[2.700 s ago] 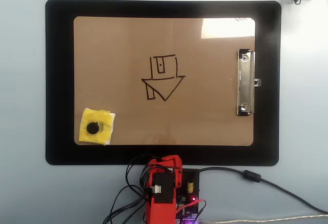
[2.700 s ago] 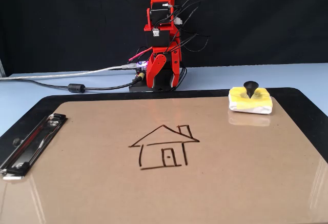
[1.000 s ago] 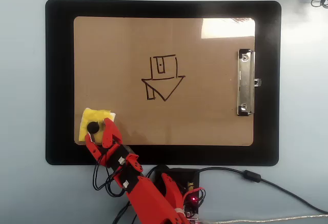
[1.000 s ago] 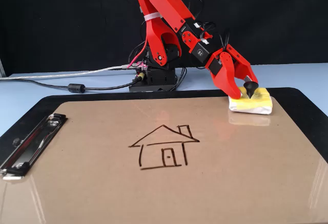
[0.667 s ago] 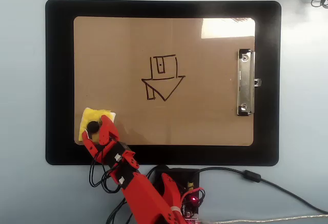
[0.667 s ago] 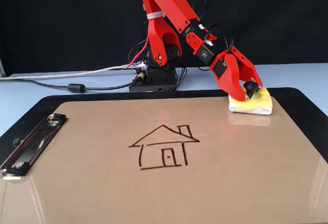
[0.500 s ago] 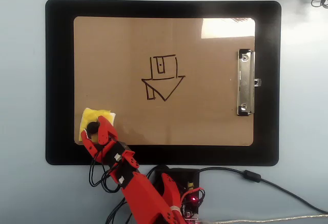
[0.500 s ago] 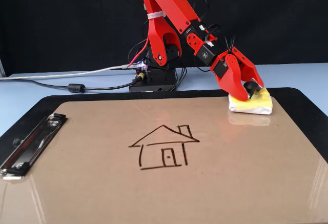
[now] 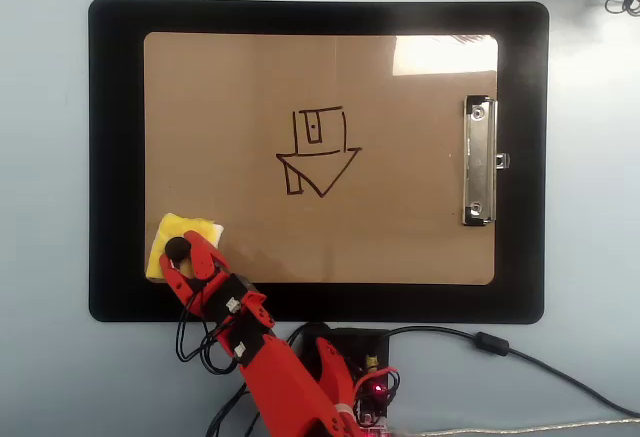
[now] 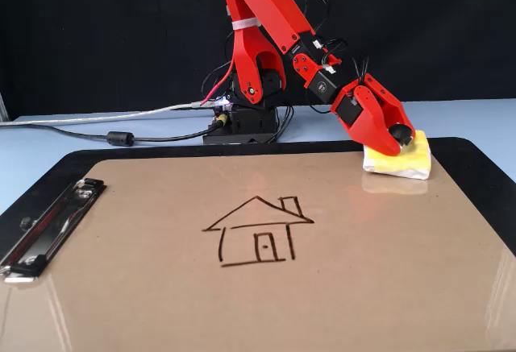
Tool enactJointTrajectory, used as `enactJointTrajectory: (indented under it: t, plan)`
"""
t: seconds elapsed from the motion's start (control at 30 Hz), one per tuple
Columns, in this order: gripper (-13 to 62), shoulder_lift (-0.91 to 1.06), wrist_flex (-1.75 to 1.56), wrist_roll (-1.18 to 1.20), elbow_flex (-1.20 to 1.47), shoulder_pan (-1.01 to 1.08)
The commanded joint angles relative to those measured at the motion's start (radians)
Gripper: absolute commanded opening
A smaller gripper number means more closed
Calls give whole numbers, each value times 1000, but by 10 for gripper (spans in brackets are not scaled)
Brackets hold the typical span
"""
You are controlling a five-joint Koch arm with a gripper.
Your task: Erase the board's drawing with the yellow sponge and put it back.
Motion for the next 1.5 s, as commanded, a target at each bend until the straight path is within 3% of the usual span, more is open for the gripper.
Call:
enactJointTrajectory:
  t: [0.0, 0.13, 0.27, 0.37, 0.5, 0.7, 0.97, 1.23, 1.33, 1.47]
  plan:
    - [-80, 123, 44, -12, -61, 29]
    - [-80, 362, 535, -5, -192, 270]
    - [-80, 456, 877, 43, -330, 568]
    - [-80, 436, 868, 160, -344, 828]
    - [-80, 293, 607, 232, -299, 1009]
    - [-80, 143, 126, 230, -87, 1037]
    - [-80, -106, -109, 229, -75, 1055]
    - [-80, -548, -229, 224, -460, 1150]
    - [-80, -541, -233, 225, -410, 1192]
    - [-80, -308, -253, 224, -120, 1192]
